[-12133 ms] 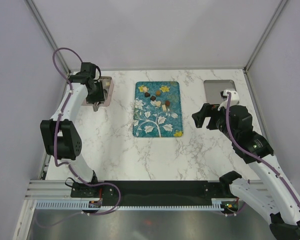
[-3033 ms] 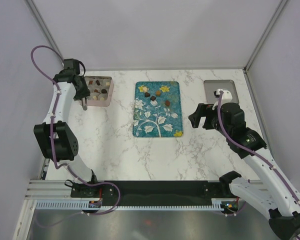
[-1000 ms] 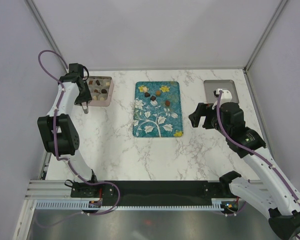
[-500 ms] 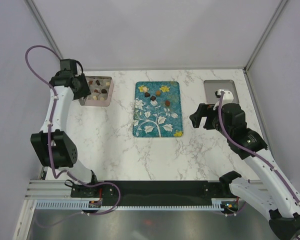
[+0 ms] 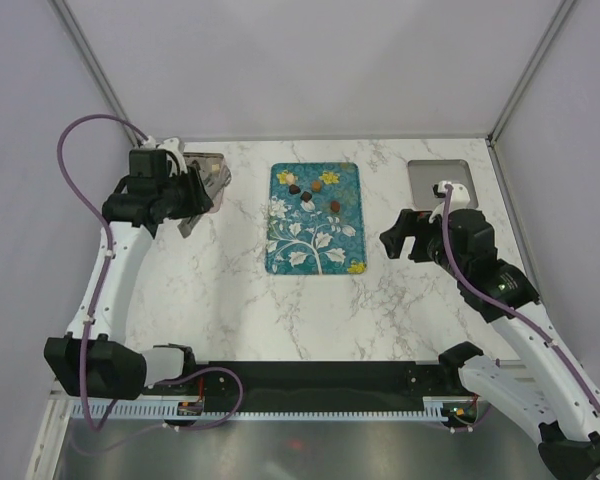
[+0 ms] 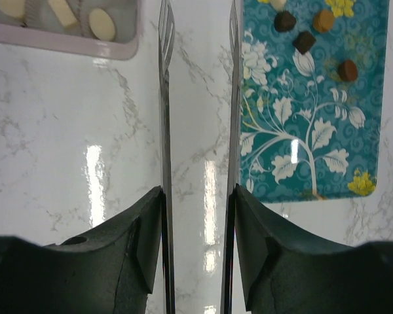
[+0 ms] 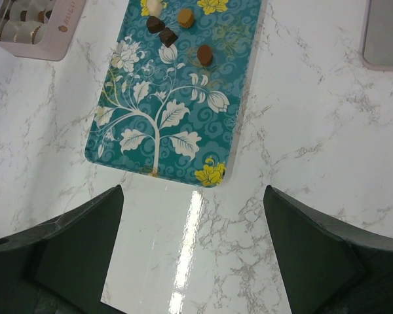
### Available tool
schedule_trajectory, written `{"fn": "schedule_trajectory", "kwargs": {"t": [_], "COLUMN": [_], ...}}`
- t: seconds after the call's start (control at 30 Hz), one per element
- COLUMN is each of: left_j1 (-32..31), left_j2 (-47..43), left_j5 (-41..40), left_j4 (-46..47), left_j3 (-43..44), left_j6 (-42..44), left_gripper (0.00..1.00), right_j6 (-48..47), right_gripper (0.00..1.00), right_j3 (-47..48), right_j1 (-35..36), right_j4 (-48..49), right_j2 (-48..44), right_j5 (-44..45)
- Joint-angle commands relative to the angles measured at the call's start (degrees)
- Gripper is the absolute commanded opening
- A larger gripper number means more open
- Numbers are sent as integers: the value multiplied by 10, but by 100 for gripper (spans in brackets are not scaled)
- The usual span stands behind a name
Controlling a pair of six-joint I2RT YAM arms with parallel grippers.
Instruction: Pack the chocolate
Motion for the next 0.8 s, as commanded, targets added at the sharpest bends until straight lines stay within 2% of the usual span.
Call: {"fn": "schedule_trajectory", "kwargs": {"t": [0.0,0.2,0.77], "left_j1": [-31,-99,-121], "left_j2": [-26,-12,-11], "left_j5": [33,-6,-84], "left_j4": [50,77,120], "left_j3": [-55,-132,-254], "left_j6": [-24,-47,-102], "left_gripper": [53,53,54], "right_j6": [13,19,15], "right_gripper": [97,96,96], "right_j3": [26,21,10], "right_j1": [0,0,0], "right_j4": [0,-6,-5], "right_j2": [-13,-20,-24], "right_j5": [-11,-9,-13]}}
